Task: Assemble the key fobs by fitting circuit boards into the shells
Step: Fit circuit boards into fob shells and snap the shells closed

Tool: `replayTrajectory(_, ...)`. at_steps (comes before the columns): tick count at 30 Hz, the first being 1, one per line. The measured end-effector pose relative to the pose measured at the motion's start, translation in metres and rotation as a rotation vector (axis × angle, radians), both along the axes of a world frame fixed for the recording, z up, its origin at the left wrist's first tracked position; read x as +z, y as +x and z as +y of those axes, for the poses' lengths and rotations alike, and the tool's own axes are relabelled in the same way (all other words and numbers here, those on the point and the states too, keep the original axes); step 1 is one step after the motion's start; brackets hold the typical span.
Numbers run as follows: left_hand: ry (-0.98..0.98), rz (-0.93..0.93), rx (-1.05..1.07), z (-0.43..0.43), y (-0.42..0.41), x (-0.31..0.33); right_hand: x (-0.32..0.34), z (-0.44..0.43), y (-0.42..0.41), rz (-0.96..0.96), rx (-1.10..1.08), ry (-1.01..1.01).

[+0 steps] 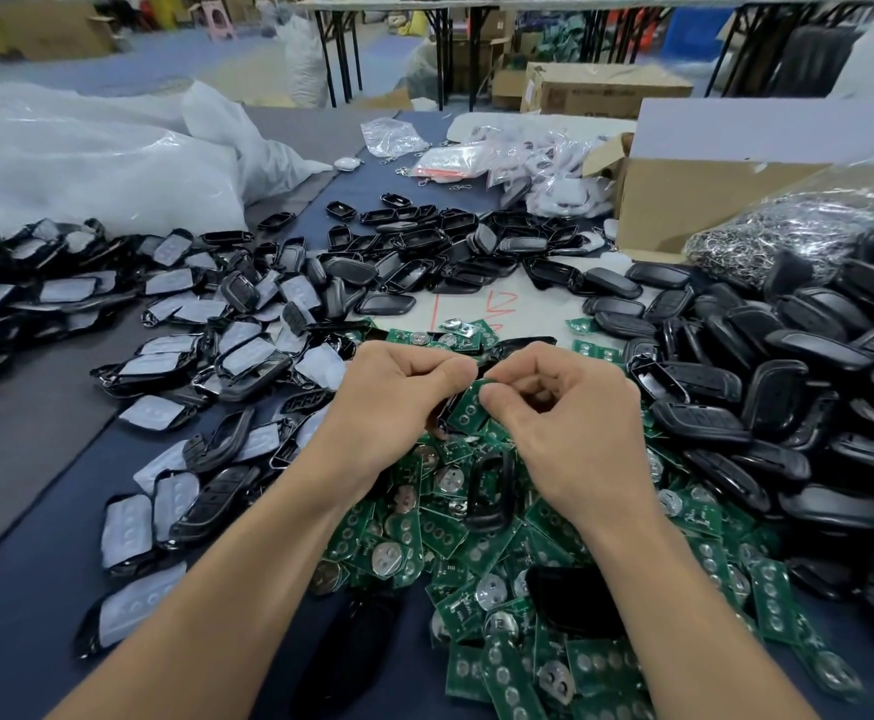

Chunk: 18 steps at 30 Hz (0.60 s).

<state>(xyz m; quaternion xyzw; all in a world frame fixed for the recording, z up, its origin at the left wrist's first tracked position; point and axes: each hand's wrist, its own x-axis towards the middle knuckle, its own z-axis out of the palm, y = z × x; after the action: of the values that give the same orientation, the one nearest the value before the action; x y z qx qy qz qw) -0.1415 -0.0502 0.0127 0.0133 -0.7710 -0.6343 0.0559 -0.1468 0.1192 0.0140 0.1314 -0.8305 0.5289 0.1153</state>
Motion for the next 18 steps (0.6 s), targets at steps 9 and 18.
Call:
replayTrajectory(9,0.127,-0.076,-0.034,0.0029,0.0003,0.0001,-0.0030,-0.0020,-0.0052,-0.073,-0.064,-0.160)
replayTrajectory(18,0.083,-0.088,0.024,0.0072,0.0012,-0.0030,-0.0020,0.0024,-0.0060,-0.067,-0.041,-0.096)
